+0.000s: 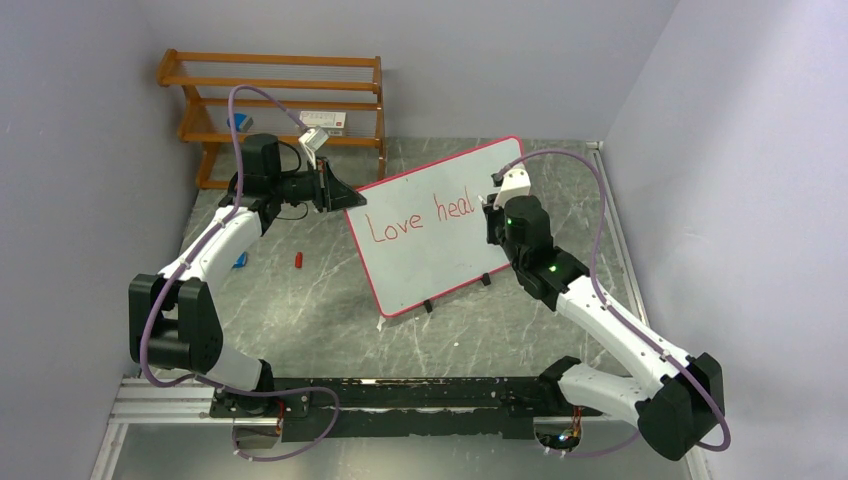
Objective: Write a sentence on the whiteboard
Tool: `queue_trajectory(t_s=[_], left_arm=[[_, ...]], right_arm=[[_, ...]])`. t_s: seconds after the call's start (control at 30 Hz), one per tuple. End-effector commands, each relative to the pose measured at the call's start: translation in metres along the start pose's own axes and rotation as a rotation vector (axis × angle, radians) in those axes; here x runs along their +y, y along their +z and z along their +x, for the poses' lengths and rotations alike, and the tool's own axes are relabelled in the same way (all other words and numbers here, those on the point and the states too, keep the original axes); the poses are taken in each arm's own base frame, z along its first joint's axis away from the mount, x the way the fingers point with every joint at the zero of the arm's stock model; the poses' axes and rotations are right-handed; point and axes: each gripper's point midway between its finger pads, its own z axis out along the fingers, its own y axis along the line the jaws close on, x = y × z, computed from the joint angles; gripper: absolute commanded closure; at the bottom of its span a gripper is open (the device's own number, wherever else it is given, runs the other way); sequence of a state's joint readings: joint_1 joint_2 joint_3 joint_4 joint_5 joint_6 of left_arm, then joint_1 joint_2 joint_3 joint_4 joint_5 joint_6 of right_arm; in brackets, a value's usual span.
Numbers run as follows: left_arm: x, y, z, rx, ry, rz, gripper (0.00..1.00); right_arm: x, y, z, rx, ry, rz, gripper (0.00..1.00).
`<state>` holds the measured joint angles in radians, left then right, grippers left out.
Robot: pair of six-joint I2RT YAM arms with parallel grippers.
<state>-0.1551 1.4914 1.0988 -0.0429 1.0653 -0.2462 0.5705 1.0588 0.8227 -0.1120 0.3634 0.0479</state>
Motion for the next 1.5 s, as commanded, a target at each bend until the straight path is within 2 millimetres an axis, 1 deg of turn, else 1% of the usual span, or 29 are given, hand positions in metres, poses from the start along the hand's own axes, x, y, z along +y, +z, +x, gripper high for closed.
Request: queue_trajectory(t_s=[0.0,0.23,0.37,0.7,0.83,0.97,1.2,1.33,1.47], left_arm=[[0.021,0.011,0.038,0.092,-0.073,-0.058,0.95],[0.021,0.011,0.038,0.093,-0.075,-0.06,0.95],[0.021,0.01,0.037,0.092,-0.071,-0.061,0.95],[0.021,0.01,0.038,0.093,-0.073,-0.063,0.95],[0.021,0.01,0.038,0.093,-0.072,-0.063,0.95],[0.021,0.01,0.037,0.092,-0.072,-0.062,0.95],[0.021,0.01,0.037,0.091,-0.07,-0.061,0.95],[0.021,0.01,0.038,0.092,-0.074,-0.061,0.95],[0.021,0.01,0.038,0.092,-0.075,-0.061,0.95]], right_arm=[[0.004,0.004,-0.019,-0.054,0.015,-0.026,1.0],[0.01,0.002,-0.019,-0.053,0.014,-0.059,1.0],[0.012,0.001,-0.015,-0.034,0.007,-0.076,1.0],[0.013,-0.004,0.004,0.02,-0.004,-0.093,1.0],[0.011,-0.006,0.012,0.042,-0.011,-0.086,1.0],[0.005,-0.007,0.018,0.062,-0.016,-0.054,1.0],[-0.006,-0.006,0.023,0.074,-0.01,0.015,1.0],[-0.008,-0.006,0.026,0.086,-0.011,0.027,1.0],[-0.006,-0.006,0.029,0.096,-0.01,0.013,1.0]])
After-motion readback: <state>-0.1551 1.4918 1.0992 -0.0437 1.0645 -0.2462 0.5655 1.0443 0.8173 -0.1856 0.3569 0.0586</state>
